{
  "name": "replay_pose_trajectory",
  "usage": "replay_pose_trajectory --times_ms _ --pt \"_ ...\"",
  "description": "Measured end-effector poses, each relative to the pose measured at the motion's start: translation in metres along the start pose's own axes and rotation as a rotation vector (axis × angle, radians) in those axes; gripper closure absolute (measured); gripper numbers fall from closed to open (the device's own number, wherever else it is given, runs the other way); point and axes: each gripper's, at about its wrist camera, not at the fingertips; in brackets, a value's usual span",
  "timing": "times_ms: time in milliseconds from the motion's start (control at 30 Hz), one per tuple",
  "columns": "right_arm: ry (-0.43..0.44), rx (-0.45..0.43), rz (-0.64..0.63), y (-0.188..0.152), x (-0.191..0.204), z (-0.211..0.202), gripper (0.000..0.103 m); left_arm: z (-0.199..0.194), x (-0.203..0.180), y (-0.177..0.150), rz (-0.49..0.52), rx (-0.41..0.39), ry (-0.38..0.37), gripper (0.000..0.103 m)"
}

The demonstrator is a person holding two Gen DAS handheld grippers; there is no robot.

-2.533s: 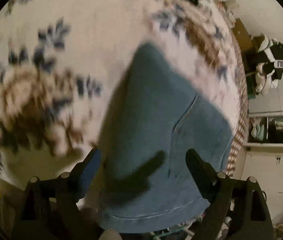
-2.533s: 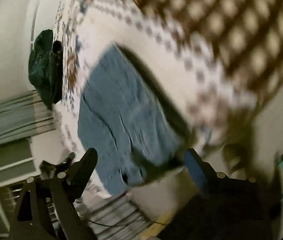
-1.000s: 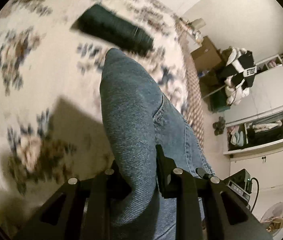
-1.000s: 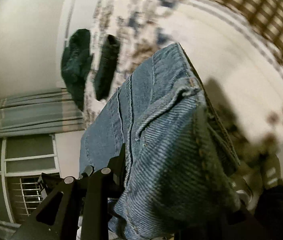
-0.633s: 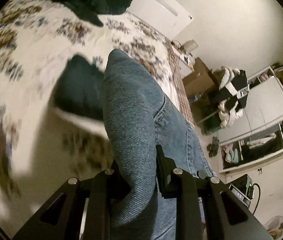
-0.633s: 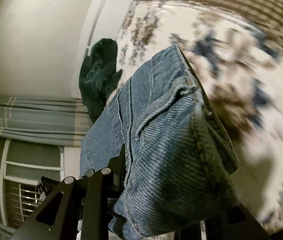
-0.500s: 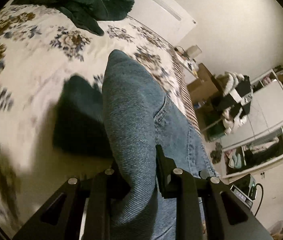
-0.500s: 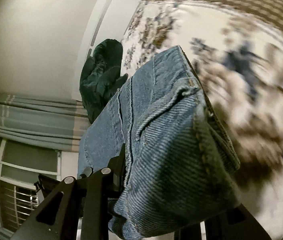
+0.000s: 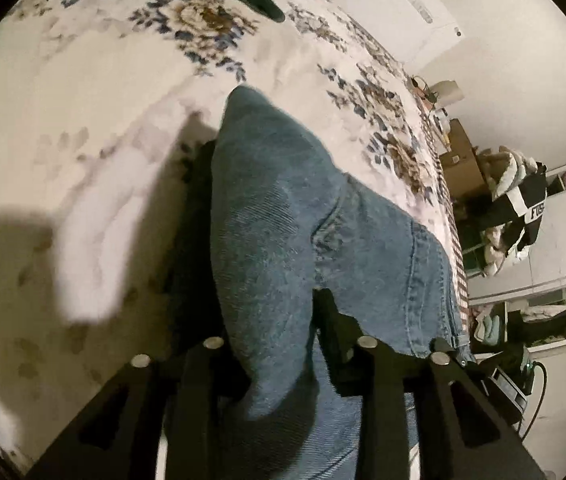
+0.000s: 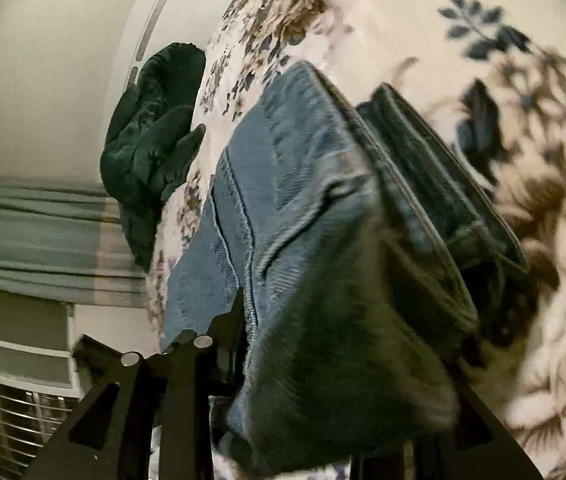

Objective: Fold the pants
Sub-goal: 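Release the folded jeans with both grippers and lift away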

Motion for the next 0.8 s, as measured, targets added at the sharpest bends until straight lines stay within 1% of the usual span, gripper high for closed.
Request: replay_pose_trajectory --times_ms 67,133,200,267,300,333,367,400,433,467,500,533,567,600,667,700,733,800 --pt "-0.017 0.003 -0.001 -0.003 -0.002 -0.010 0.072 -0.005 0.003 -0.002 0.001 0.010 0.004 0.071" --pt "-0.052 -0.003 -0.010 -0.009 -0.002 -0.015 0.072 -0.015 0.003 -0.002 0.003 0.003 0.035 0.071" --pt "-0.087 -0.012 0.018 -0.014 -0.003 -0.023 0.066 -0.028 -0.002 -0.002 0.017 -0.018 0.094 0.071" --pt "-0.111 -0.025 0.039 -0.016 0.001 -0.031 0.063 -0.040 -0.011 -0.003 0.045 -0.039 0.150 0.072" --pt "-0.137 -0.033 0.038 -0.017 0.003 -0.037 0.057 -0.048 -0.017 -0.006 0.069 -0.051 0.184 0.073" --pt "-0.191 -0.043 0.015 -0.018 0.012 -0.045 0.054 -0.053 -0.021 -0.008 0.083 -0.058 0.200 0.073" --pt "-0.215 -0.050 -0.005 -0.021 0.019 -0.052 0.051 -0.060 -0.028 -0.012 0.104 -0.066 0.219 0.073" --pt "-0.247 -0.059 -0.029 -0.023 0.026 -0.059 0.045 -0.066 -0.035 -0.016 0.123 -0.070 0.238 0.070" --pt "-0.317 -0.074 -0.084 -0.026 0.039 -0.067 0.037 -0.070 -0.042 -0.019 0.143 -0.068 0.272 0.062" --pt "-0.352 -0.076 -0.118 -0.029 0.049 -0.073 0.024 -0.075 -0.050 -0.024 0.166 -0.064 0.307 0.057" --pt "-0.395 -0.076 -0.155 -0.032 0.058 -0.077 0.011 -0.080 -0.059 -0.029 0.188 -0.065 0.332 0.044" --pt "-0.463 -0.082 -0.206 -0.036 0.070 -0.081 0.006 -0.085 -0.067 -0.033 0.203 -0.068 0.356 0.027" --pt "-0.548 -0.097 -0.277 -0.043 0.085 -0.086 0.003 -0.092 -0.075 -0.038 0.217 -0.075 0.382 0.020" --pt "-0.598 -0.106 -0.329 -0.049 0.096 -0.091 0.003 -0.098 -0.083 -0.042 0.232 -0.084 0.402 0.016" --pt "-0.680 -0.118 -0.415 -0.060 0.114 -0.101 0.003 -0.115 -0.100 -0.050 0.264 -0.099 0.431 0.015" --pt "-0.712 -0.126 -0.454 -0.068 0.124 -0.108 0.002 -0.121 -0.107 -0.053 0.276 -0.106 0.439 0.012" --pt "-0.726 -0.131 -0.471 -0.073 0.131 -0.116 0.002 -0.129 -0.114 -0.056 0.291 -0.114 0.446 0.009" --pt "-0.738 -0.153 -0.523 -0.086 0.151 -0.136 0.001 -0.147 -0.130 -0.063 0.315 -0.140 0.470 0.009"
Point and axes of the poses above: each gripper's, at about its wrist camera, not at the fingertips, and z roughly the way its jaws point, x to its left, y to its top, and after that the axes turned 1 degree about y, right-handed
